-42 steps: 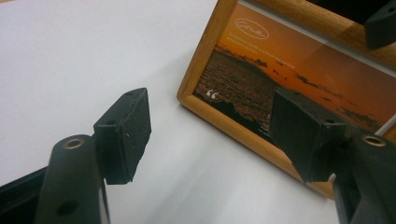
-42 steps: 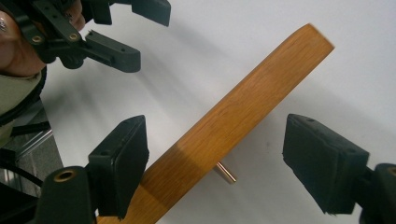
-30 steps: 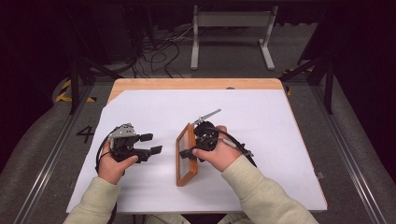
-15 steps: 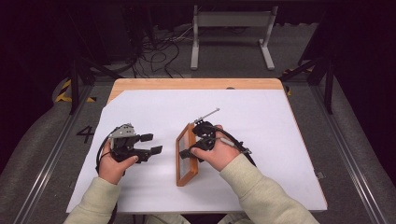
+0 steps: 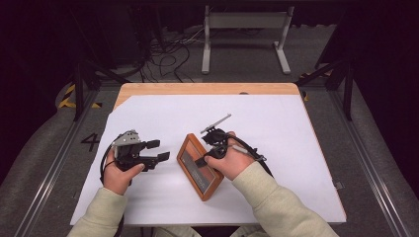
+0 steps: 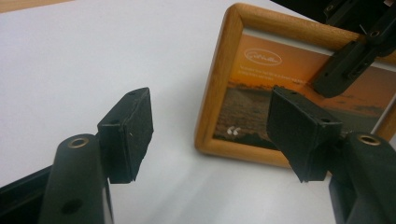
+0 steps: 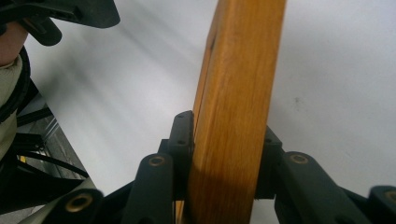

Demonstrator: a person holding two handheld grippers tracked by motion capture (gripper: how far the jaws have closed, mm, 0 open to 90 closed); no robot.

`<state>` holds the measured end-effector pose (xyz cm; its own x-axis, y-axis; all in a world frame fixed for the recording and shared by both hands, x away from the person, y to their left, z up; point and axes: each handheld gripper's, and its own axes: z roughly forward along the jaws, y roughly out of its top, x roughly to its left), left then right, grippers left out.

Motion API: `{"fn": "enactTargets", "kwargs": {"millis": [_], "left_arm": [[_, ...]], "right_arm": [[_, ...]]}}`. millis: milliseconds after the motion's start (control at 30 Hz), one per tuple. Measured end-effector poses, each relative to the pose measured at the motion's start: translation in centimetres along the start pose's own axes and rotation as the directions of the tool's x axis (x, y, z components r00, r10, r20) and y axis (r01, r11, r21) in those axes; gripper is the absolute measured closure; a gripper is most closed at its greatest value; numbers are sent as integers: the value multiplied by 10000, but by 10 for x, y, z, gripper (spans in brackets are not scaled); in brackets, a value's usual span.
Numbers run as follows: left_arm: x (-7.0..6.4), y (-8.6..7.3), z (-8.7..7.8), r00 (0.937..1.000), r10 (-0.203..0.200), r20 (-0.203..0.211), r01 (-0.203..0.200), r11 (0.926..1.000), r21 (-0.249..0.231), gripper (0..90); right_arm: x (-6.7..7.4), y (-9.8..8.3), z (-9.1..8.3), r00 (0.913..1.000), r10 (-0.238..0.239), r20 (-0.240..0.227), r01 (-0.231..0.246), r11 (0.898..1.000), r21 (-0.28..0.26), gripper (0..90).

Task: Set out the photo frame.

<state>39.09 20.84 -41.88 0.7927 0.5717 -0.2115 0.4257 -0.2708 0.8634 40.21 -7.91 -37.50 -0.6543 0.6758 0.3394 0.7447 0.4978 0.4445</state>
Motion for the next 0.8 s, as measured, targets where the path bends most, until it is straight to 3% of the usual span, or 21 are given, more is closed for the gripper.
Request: {"fn": "enactTargets", "kwargs": {"millis": [267, 400, 567, 700, 800], "left_arm": [[1, -1, -1, 10000, -48, -44, 47, 10000, -74, 324], [2, -1, -2, 10000, -72, -58, 72, 9999, -86, 325], [2, -1, -2, 9999, -145, -91, 144, 9999, -72, 325], [3, -1, -2, 9999, -136, -61, 135, 9999, -70, 325], [3, -2, -1, 9998, -171, -80, 170, 9998, -100, 324]], "right_arm": [[-1, 2, -1, 9996, -182, -235, 185, 9997, 150, 710], [1, 6, -7, 9944, -1047, -105, 1050, 9940, 294, 710], [1, 11, -18, 9752, -2209, -93, 2211, 9738, 532, 710], [-1, 16, -30, 9538, -3000, -123, 3002, 9521, 578, 710], [-2, 19, -39, 9294, -3675, -352, 3691, 9272, 641, 710]]}}
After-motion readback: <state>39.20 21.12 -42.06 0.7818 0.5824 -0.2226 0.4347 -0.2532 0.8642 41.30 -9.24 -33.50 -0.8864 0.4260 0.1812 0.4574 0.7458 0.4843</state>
